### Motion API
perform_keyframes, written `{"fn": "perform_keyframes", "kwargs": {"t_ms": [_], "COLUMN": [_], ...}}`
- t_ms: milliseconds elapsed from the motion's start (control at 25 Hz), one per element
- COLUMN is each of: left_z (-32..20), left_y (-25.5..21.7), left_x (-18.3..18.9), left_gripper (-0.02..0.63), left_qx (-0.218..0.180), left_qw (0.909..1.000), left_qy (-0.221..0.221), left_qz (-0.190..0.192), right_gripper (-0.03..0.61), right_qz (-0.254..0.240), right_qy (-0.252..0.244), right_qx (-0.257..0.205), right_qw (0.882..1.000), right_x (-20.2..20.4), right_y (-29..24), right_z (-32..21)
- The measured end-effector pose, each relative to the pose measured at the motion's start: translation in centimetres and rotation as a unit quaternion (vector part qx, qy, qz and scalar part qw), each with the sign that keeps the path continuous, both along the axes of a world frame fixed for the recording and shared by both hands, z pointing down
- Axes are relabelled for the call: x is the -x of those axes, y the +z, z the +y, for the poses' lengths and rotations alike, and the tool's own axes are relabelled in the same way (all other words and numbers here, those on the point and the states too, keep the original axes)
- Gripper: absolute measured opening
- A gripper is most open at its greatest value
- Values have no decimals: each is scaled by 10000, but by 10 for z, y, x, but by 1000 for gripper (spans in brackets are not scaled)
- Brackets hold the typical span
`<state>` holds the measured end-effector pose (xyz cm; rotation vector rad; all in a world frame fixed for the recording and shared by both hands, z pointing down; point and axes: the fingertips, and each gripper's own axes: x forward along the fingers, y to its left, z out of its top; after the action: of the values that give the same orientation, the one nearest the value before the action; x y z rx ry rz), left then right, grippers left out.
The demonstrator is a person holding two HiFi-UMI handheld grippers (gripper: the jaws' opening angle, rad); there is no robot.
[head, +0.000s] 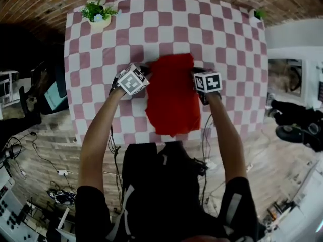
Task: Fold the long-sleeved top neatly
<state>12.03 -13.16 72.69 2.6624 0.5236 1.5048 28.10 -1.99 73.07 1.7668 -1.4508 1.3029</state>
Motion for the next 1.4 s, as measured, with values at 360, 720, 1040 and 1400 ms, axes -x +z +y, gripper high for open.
{"fn": "perform_keyframes", "kwargs": {"t_ms": [360, 720, 1040, 1400], "left_z": [15, 16, -1, 7], "left_y": [3, 4, -35, -83], "left_x": [-45, -41, -35, -48], "left_gripper": [32, 56, 199, 199], "left_qx": [-360, -239, -407, -1200], "left_qw": [9984, 9989, 9943, 9875], "left_qy": [436, -385, -721, 174], "left_qz": [15, 123, 670, 1008], "right_gripper": [48, 65, 175, 175], "right_qz": [4, -25, 452, 1477], "right_qy": [563, 946, 298, -2242], "right_qx": [-218, -450, -1397, -793], "right_qw": [9982, 9945, 9887, 9600], "right_x": [-20, -23, -17, 14], "right_y": [3, 8, -58, -107], "right_z": [39, 40, 33, 30]}}
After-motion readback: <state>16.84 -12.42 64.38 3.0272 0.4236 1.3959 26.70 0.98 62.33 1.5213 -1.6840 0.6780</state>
